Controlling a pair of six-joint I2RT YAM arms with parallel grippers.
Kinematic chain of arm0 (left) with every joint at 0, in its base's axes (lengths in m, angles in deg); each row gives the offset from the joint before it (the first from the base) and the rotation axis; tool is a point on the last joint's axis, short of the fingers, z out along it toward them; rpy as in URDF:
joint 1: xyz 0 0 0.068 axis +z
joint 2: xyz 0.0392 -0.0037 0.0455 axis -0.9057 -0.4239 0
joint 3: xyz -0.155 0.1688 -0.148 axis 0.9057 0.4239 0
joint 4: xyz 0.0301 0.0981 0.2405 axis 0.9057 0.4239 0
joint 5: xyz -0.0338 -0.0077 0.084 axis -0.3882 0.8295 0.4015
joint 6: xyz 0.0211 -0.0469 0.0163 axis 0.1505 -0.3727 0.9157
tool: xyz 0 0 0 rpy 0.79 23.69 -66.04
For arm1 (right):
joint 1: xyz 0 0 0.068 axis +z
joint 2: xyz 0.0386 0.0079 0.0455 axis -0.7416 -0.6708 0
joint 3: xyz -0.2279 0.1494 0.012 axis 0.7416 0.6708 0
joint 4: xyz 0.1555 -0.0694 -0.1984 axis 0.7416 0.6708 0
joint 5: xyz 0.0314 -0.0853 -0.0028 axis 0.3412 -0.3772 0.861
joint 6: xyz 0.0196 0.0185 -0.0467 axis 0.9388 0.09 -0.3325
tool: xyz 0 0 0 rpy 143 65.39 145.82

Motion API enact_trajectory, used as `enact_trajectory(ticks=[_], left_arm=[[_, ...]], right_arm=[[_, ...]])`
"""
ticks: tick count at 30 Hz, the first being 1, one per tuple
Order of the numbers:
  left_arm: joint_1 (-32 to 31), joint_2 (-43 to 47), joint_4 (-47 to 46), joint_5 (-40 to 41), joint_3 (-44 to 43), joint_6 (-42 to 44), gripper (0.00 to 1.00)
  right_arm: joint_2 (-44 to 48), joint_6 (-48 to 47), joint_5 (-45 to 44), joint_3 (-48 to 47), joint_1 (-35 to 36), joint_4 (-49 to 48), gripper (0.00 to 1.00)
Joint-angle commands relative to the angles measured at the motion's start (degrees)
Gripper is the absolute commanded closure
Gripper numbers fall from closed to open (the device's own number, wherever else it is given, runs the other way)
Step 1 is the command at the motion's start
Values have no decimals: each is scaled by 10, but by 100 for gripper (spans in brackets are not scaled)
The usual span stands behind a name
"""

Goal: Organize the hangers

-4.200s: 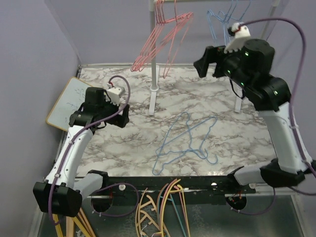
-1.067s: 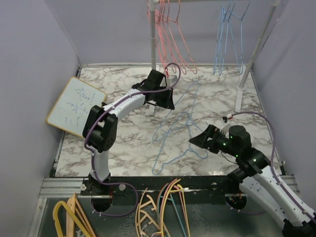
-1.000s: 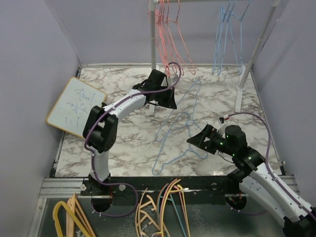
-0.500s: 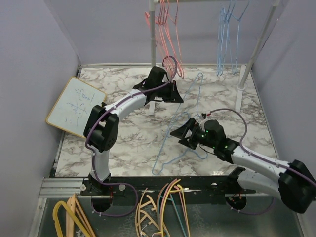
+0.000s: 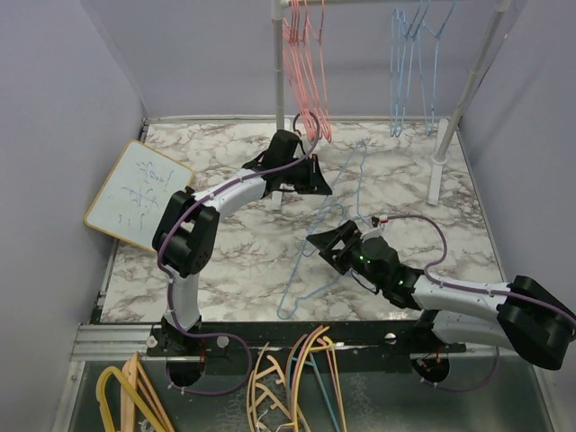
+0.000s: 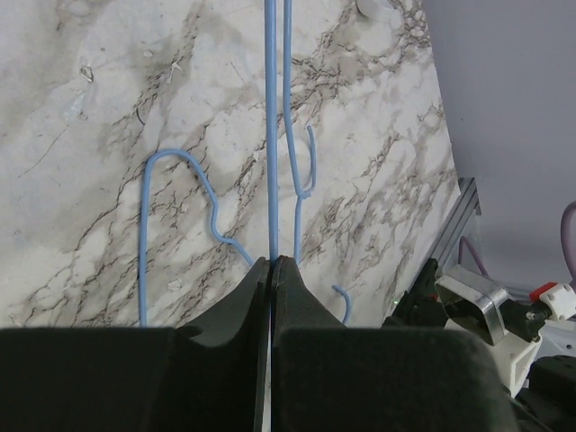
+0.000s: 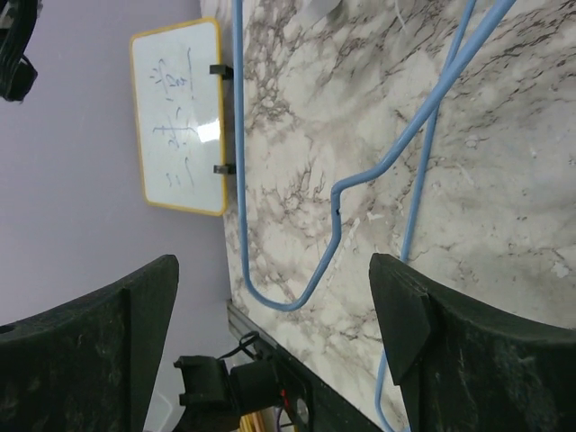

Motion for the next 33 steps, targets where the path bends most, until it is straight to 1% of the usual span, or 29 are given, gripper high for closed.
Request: enact_trajectory(ticks=[1, 5, 7, 9, 15, 19, 21, 24, 27, 29, 32, 33], left_arm=[[9, 38, -36, -23, 18, -13, 100], [14, 49, -41, -26, 33, -18, 100], [18, 55, -47, -30, 40, -23, 100], [21, 61, -50, -30, 46, -25, 100], [24, 73, -62, -30, 66, -36, 100], [24, 69, -71, -30, 71, -43, 100], [24, 68, -71, -28, 83, -40, 100], [22, 71, -72, -21, 89, -36, 100], [23, 77, -72, -9, 99, -27, 100], [23, 82, -66, -1, 106, -13, 100], [23, 88, -63, 12, 120, 2, 100], [23, 90, -63, 17, 128, 6, 100]], right_arm=[[-42, 6, -61, 5, 2, -77, 11], [-94, 2, -60, 0, 3, -130, 6], [-122, 6, -62, 1, 3, -162, 6], [-145, 0, -66, -1, 3, -196, 6], [-201, -34, -71, -34, 3, -242, 6], [-230, -63, -59, -40, 3, -319, 9], [-239, -67, -58, -39, 3, -341, 14], [-245, -64, -63, -36, 3, -349, 27], [-241, -66, -66, -24, 3, -359, 32], [-228, -66, -72, -10, 3, -360, 40], [-191, -65, -87, 3, 3, -322, 45], [-176, -68, -92, 2, 3, -295, 52]])
